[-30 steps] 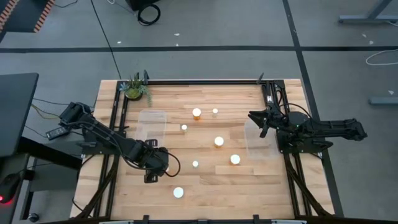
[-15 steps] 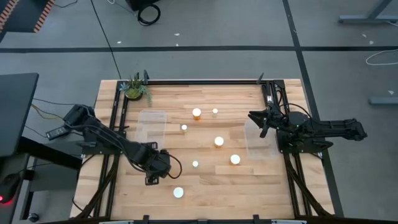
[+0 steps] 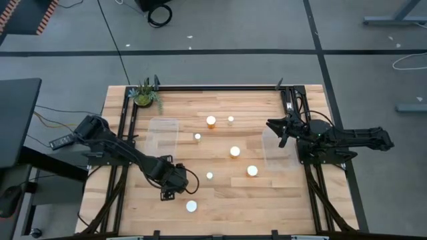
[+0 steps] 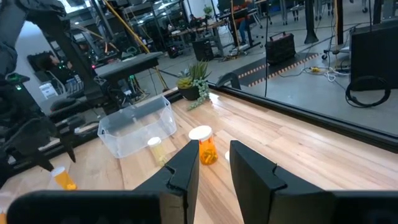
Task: Pick and place medicine bottles into bin by pill shape (circle, oval)
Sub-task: Put the small orange pill bottle into the left transparent bin
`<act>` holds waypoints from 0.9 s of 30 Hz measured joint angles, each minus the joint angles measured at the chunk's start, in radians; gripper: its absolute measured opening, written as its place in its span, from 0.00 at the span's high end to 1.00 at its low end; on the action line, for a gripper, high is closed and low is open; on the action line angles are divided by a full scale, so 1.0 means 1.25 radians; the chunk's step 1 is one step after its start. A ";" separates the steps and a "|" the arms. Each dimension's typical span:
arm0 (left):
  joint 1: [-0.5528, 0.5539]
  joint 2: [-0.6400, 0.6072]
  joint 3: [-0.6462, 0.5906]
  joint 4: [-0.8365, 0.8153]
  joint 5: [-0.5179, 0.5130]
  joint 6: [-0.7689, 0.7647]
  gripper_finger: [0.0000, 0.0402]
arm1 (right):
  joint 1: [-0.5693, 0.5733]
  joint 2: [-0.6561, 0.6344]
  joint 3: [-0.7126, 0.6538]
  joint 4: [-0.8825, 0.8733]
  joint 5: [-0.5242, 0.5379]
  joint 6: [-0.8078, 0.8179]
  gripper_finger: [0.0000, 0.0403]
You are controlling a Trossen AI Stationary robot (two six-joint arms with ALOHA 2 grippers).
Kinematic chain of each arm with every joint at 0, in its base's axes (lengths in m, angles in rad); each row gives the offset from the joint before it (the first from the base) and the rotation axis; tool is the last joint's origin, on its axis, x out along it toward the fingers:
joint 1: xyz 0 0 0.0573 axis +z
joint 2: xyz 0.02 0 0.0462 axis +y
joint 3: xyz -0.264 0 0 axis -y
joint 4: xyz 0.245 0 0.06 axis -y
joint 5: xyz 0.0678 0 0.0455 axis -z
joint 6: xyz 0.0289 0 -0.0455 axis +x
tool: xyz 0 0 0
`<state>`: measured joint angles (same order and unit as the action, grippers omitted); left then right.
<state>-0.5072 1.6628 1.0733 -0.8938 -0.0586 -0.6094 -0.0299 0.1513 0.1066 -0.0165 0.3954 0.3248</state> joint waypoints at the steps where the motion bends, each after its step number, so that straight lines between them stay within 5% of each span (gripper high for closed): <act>1: 0.000 0.010 0.000 0.009 0.000 0.000 0.44 | 0.000 0.000 0.000 0.001 0.000 0.000 0.76; 11: 0.000 0.101 0.000 0.074 -0.002 -0.007 0.44 | 0.000 0.002 0.000 -0.003 0.000 0.000 0.76; 27: 0.017 0.108 0.000 0.109 -0.016 -0.013 0.44 | 0.000 0.002 0.000 -0.003 0.000 0.000 0.76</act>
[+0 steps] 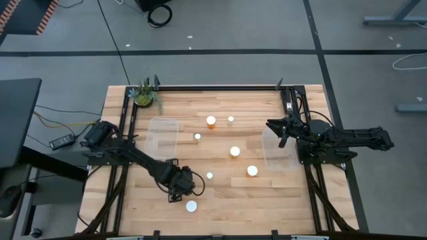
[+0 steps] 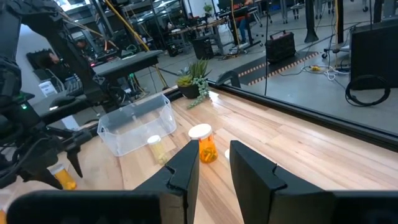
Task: Pick and place medicine bottles into bin by pill shape (circle, oval)
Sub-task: Put the small orange pill bottle into the left transparent bin
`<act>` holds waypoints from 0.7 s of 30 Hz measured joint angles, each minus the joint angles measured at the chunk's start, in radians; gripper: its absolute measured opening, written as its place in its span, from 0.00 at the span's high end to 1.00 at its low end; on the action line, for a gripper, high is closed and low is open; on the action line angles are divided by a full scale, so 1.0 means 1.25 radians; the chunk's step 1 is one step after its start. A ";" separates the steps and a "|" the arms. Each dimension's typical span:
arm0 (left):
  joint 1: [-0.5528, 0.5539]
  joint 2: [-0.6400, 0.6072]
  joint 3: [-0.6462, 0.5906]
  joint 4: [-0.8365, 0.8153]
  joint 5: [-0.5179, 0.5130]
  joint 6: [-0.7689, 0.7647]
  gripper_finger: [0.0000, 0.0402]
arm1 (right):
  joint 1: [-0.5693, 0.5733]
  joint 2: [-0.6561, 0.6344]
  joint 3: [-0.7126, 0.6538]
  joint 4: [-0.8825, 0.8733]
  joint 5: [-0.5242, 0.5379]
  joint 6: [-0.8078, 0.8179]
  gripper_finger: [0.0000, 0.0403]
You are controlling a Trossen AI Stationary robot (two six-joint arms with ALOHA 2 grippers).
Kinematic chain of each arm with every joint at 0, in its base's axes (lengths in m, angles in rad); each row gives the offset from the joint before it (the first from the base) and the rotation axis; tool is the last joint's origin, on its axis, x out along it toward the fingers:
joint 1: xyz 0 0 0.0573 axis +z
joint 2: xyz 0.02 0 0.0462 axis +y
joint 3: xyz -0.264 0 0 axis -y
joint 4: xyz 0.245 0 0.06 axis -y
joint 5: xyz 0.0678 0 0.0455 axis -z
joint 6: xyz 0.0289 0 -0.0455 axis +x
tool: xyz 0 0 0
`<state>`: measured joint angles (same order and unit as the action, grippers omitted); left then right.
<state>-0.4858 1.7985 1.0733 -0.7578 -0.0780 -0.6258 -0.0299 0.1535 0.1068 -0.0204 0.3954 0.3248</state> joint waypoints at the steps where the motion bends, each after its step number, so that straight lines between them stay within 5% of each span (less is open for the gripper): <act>1: 0.002 0.000 0.000 0.001 0.000 0.000 0.44 | 0.000 0.000 0.000 0.000 0.000 0.000 0.76; 21: 0.011 0.000 0.001 0.026 0.001 0.000 0.50 | 0.000 0.000 0.000 0.000 0.000 0.000 0.76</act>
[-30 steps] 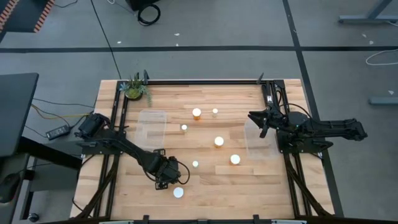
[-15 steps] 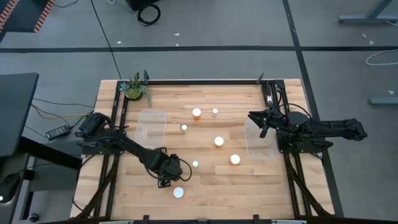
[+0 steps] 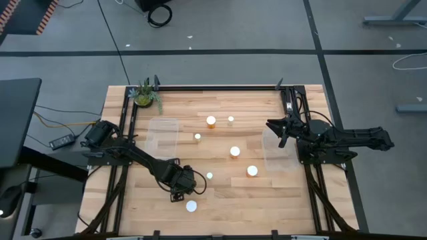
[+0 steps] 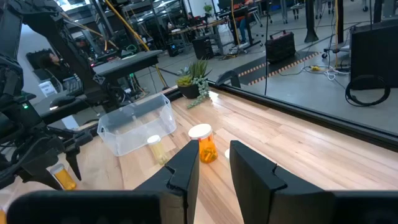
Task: Pick and place medicine bottles into bin by pill shape (circle, oval)
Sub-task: Put the small orange pill bottle into the left transparent bin
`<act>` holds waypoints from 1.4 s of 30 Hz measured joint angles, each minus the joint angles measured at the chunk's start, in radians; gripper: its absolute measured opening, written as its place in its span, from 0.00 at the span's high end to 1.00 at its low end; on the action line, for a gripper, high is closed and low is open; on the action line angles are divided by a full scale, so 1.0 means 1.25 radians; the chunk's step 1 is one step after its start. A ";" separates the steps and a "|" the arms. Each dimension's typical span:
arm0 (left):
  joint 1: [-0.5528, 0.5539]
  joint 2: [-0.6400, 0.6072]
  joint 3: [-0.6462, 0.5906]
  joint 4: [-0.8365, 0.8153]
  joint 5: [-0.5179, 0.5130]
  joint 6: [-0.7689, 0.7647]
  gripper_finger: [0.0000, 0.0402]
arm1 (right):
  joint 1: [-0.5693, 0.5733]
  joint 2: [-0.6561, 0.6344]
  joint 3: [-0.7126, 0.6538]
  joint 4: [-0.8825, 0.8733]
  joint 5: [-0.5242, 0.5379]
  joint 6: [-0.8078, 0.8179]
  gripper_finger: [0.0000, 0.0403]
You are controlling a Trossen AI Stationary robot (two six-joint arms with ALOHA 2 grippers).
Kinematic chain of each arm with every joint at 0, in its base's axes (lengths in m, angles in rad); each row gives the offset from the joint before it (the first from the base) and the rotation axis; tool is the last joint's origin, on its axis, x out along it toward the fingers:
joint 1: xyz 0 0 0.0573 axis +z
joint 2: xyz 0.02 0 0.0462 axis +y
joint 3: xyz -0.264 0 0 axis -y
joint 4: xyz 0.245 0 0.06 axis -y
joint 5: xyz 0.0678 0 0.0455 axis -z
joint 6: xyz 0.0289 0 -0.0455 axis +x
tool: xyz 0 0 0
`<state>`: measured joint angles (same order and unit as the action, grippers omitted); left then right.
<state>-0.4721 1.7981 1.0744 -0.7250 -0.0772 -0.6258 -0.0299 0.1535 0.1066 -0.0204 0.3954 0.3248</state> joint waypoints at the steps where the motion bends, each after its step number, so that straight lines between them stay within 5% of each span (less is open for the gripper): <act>1: 0.000 0.000 0.000 0.000 0.002 0.000 0.51 | 0.000 0.000 0.000 0.000 0.000 0.000 0.76; 23: 0.050 -0.008 0.000 -0.003 0.082 0.011 0.71 | 0.000 0.000 0.000 0.000 0.000 0.000 0.76; 42: 0.066 -0.016 0.122 -0.204 0.029 0.092 0.70 | 0.000 0.000 0.000 0.000 0.000 0.000 0.76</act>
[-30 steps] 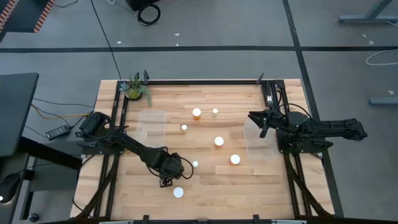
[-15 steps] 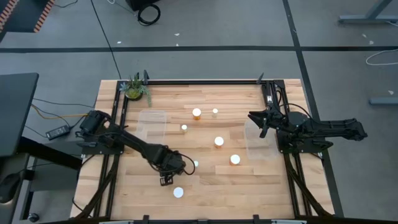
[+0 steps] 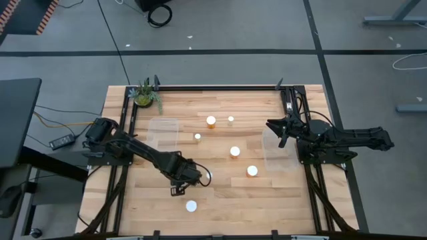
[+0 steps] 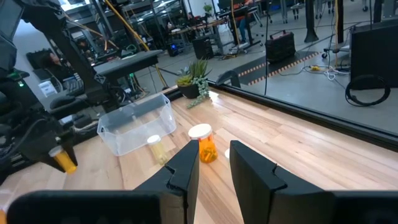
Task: Pick and place medicine bottles into bin by pill shape (circle, oval)
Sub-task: Put the small orange pill bottle into the left transparent bin
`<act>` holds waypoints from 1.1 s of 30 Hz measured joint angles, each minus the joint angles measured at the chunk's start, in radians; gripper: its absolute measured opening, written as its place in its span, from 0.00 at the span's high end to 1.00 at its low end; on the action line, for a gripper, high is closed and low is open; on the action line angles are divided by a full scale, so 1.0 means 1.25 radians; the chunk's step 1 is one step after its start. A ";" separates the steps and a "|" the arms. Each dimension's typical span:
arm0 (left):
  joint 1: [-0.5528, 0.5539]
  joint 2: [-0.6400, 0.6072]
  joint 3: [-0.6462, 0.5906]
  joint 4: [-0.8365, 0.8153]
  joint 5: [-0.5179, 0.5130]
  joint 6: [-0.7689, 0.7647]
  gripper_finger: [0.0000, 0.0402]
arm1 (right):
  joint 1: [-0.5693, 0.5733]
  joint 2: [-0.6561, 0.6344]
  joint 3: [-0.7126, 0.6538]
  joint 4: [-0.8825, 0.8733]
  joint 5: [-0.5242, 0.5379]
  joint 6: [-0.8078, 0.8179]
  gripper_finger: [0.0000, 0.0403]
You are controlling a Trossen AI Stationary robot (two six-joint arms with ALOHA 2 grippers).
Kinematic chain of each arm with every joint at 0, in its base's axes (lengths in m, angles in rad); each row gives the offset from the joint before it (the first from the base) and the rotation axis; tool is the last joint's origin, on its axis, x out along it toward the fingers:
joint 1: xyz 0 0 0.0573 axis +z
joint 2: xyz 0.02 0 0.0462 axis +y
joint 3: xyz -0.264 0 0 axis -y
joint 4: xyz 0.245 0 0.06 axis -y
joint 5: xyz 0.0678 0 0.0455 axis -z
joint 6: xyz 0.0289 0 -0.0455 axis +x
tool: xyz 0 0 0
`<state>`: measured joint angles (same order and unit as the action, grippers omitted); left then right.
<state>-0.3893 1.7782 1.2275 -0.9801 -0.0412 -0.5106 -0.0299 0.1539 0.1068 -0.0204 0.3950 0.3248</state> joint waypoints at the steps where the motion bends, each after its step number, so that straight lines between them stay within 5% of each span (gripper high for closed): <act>1: 0.000 0.000 0.005 -0.010 -0.002 0.002 0.70 | 0.000 0.000 0.000 0.000 0.000 0.000 0.76; 33: 0.137 -0.192 0.015 -0.206 -0.153 0.143 0.71 | 0.000 0.014 0.000 -0.001 0.000 0.000 0.76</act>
<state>-0.2178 1.5386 1.2466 -1.2372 -0.2329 -0.3313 -0.0303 0.1714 0.1066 -0.0219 0.3950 0.3248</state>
